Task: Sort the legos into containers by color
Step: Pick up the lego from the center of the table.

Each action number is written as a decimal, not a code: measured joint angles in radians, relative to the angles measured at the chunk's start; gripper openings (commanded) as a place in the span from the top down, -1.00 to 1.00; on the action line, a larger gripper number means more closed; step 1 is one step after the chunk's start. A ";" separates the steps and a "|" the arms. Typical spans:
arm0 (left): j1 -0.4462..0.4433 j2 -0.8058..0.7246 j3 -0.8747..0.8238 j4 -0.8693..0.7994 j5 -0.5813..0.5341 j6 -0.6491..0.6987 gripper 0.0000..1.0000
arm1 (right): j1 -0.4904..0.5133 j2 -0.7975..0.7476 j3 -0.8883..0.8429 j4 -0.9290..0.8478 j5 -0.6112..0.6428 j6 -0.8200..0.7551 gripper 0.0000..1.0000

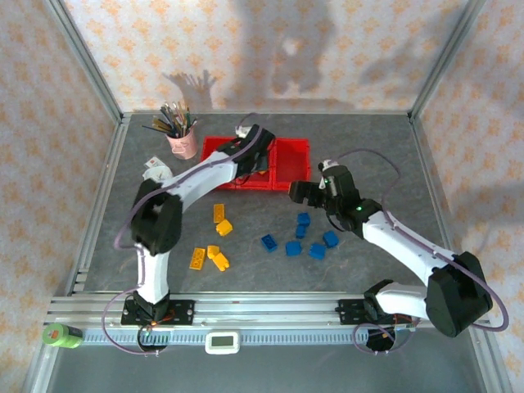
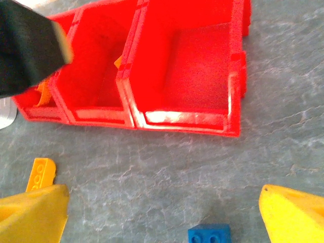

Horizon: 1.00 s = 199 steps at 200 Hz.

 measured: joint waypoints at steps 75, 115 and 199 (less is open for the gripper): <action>0.000 -0.359 -0.506 0.034 0.004 -0.080 -0.52 | 0.179 0.036 -0.002 -0.009 -0.020 0.035 -0.94; 0.000 -0.340 -0.599 0.032 0.016 -0.105 -0.58 | 0.212 0.077 -0.017 0.013 -0.017 0.064 -0.94; 0.061 -0.191 -0.604 0.131 0.023 -0.108 -0.12 | 0.213 0.097 -0.031 0.033 0.011 0.072 -0.95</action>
